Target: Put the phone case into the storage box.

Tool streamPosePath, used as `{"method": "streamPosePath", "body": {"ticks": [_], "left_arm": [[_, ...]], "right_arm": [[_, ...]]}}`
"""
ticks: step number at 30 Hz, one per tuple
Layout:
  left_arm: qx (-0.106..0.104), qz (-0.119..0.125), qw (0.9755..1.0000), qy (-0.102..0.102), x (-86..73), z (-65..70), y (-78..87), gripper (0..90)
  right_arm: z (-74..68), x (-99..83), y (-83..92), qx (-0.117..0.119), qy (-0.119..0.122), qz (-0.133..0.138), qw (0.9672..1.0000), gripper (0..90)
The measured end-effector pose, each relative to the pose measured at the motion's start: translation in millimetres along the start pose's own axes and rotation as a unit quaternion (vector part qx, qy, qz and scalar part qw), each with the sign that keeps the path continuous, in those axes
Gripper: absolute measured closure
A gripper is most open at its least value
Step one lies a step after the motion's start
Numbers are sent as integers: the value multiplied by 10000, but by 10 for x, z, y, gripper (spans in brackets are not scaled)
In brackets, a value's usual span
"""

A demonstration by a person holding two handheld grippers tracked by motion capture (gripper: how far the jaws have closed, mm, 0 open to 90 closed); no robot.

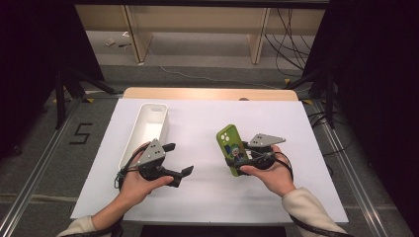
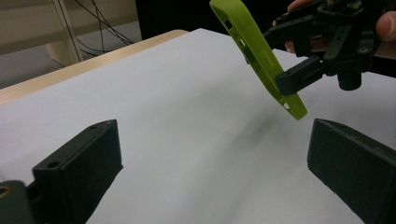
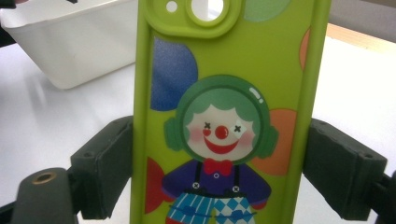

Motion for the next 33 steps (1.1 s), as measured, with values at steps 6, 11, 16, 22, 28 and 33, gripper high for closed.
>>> {"method": "streamPosePath", "body": {"ticks": [6, 11, 16, 22, 28, 33], "left_arm": [[16, 68, 10000, -12, 68, -3, -40, 30], [-9, 110, 9999, -24, 129, 6, -86, 32], [-49, 147, 9999, -27, 190, 15, -139, 32], [-46, 217, 9997, -41, 289, 15, -218, 41], [-78, 254, 9996, -110, 398, 30, -334, 61], [-115, 268, 9996, -60, 463, 25, -442, 76]], "right_arm": [[-16, 10, 16, 21, -11, 87, 10000, 162], [-26, 10, 28, 10, -39, 185, 9998, 162], [-14, 27, 38, -47, -59, 293, 9995, 162], [8, 36, 32, -85, -107, 380, 9992, 162], [-7, 43, -17, -111, -119, 401, 9991, 162], [-20, 51, -40, -112, -118, 418, 9990, 162]]}}
Point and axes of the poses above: each handheld gripper's, and its own axes: y roughly backward along the jaws, x roughly out of its top, z roughly to its right, the point moved 5 cm from there along -y, roughly forward along the jaws, and after that the axes turned 4 degrees about -y, right-handed, at the moved point
